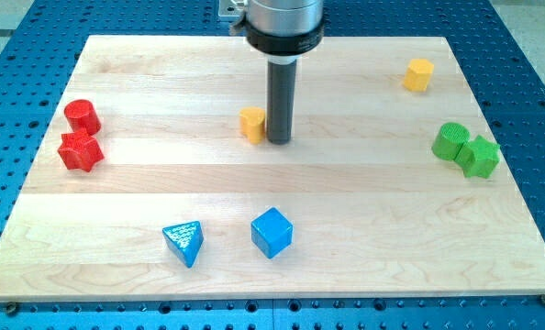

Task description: Place the yellow block to the center of the board

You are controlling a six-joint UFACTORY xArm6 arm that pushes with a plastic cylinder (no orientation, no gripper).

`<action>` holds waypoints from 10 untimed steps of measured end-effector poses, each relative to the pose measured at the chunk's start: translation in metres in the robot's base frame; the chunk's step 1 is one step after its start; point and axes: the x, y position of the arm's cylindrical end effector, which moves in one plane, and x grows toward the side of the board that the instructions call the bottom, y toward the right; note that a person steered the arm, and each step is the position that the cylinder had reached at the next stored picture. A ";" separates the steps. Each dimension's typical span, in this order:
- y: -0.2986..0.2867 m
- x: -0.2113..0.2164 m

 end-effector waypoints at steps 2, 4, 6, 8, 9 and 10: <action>0.234 -0.074; 0.156 -0.113; 0.140 -0.148; 0.016 -0.106; -0.006 -0.101; -0.004 -0.070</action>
